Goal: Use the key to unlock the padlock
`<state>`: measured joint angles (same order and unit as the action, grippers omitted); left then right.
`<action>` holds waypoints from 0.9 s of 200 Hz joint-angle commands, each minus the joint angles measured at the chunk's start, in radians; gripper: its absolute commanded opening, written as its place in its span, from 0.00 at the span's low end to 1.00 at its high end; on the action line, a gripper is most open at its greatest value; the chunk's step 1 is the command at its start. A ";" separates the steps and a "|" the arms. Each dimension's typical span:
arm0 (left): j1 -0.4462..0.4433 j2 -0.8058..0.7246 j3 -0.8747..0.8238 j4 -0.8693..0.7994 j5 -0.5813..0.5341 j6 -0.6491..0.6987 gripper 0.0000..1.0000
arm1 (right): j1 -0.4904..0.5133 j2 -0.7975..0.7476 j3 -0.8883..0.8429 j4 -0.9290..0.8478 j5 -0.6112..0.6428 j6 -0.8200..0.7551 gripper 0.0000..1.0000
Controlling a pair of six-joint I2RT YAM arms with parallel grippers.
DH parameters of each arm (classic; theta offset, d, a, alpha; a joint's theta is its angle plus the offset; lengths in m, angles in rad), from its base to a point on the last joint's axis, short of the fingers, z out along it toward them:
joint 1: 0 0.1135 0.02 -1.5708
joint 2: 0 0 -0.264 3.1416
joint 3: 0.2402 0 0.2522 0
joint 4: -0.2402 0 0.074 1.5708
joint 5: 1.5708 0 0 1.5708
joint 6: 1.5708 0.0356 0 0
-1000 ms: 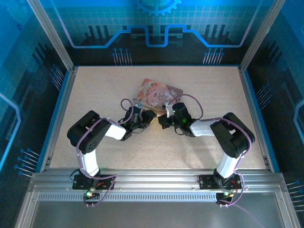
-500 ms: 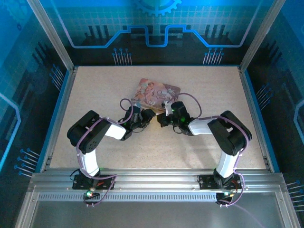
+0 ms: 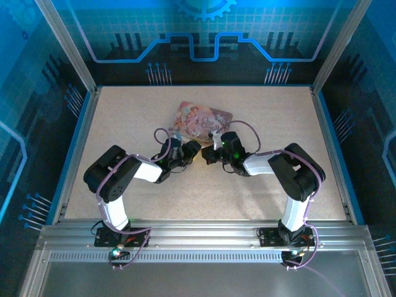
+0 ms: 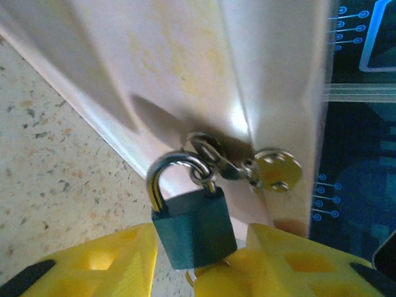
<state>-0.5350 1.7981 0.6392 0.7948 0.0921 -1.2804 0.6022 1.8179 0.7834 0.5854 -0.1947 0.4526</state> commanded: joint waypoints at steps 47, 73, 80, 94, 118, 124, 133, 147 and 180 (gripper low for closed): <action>0.054 -0.206 -0.083 -0.080 0.085 0.056 0.56 | 0.022 -0.029 -0.004 0.033 -0.026 0.007 0.00; 0.072 -0.283 -0.147 -0.108 0.073 0.048 0.59 | 0.025 -0.049 0.001 -0.013 -0.032 0.038 0.00; 0.077 -0.306 -0.168 -0.116 0.065 0.045 0.59 | 0.027 -0.055 0.003 -0.027 -0.034 0.052 0.00; 0.081 -0.343 -0.200 -0.140 0.051 0.033 0.60 | 0.029 -0.064 0.009 -0.065 -0.030 0.088 0.00; 0.081 -0.359 -0.227 -0.123 0.050 -0.005 0.59 | 0.035 -0.067 0.026 -0.123 -0.036 0.178 0.00; 0.081 -0.355 -0.233 -0.104 0.050 -0.020 0.59 | 0.038 -0.069 0.028 -0.130 -0.036 0.199 0.00; 0.081 -0.345 -0.240 -0.071 0.054 -0.042 0.58 | 0.043 -0.072 0.033 -0.145 -0.037 0.225 0.00; 0.082 -0.320 -0.239 -0.033 0.065 -0.073 0.56 | 0.050 -0.079 0.044 -0.175 -0.032 0.254 0.00; 0.077 -0.229 -0.248 0.111 0.080 -0.146 0.52 | 0.057 -0.100 0.047 -0.207 -0.026 0.325 0.00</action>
<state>-0.4599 1.5059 0.4095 0.7662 0.1543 -1.3514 0.6369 1.7641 0.8066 0.4259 -0.2020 0.6930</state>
